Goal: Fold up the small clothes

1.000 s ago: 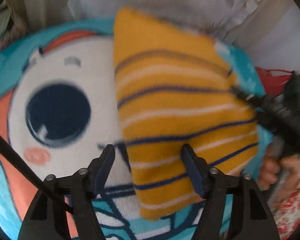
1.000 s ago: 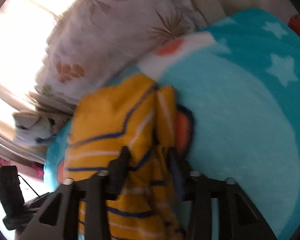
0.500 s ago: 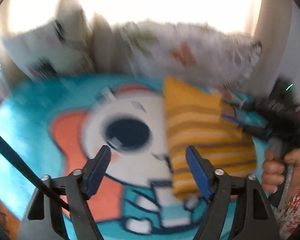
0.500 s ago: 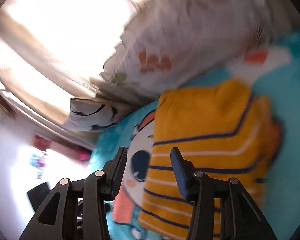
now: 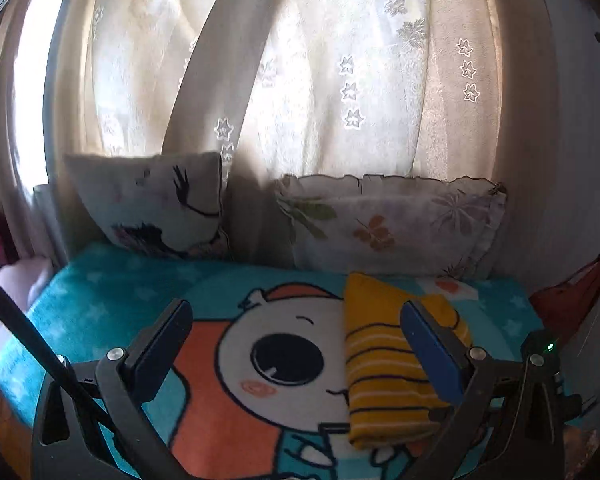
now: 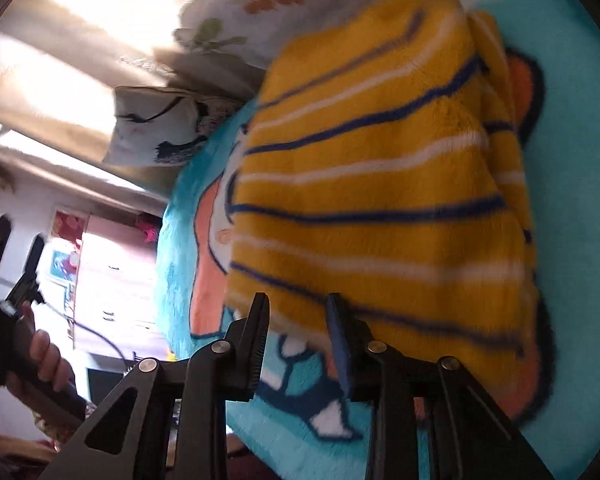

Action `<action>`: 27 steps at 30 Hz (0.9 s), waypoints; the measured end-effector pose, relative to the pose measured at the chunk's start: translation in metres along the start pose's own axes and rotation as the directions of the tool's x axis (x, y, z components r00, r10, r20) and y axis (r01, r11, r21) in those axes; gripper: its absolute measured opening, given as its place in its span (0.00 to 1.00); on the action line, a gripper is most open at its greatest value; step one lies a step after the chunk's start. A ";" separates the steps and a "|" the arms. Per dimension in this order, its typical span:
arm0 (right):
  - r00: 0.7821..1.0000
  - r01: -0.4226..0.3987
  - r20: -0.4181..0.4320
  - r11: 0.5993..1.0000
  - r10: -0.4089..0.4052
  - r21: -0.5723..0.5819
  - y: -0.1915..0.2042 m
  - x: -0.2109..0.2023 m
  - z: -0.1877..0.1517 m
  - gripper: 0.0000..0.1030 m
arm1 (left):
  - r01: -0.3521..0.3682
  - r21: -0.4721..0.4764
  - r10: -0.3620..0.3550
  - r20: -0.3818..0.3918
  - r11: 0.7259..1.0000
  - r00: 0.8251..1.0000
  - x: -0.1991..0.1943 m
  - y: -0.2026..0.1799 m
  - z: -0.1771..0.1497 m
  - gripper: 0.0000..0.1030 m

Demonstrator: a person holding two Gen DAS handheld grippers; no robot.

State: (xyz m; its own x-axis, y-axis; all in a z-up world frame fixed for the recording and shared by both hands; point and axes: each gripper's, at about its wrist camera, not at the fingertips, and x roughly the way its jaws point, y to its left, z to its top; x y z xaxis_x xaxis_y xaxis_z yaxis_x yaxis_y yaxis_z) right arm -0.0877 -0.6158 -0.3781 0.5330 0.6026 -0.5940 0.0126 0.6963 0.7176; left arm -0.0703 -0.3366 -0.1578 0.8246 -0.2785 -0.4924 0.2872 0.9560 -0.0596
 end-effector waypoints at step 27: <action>0.968 -0.084 0.247 0.986 0.047 0.145 0.016 -0.031 0.037 0.43 | 0.120 0.064 -0.095 -0.306 0.991 0.947 0.046 0.026 -0.050 1.00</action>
State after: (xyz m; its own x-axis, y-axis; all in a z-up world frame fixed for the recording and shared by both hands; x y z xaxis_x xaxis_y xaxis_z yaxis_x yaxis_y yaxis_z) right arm -0.0727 -0.6378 -0.3346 0.7255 0.5193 -0.4516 0.0897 0.5792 0.8102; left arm -0.0494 -0.3201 -0.2251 0.6046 -0.3266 -0.7265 0.4151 0.9076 -0.0626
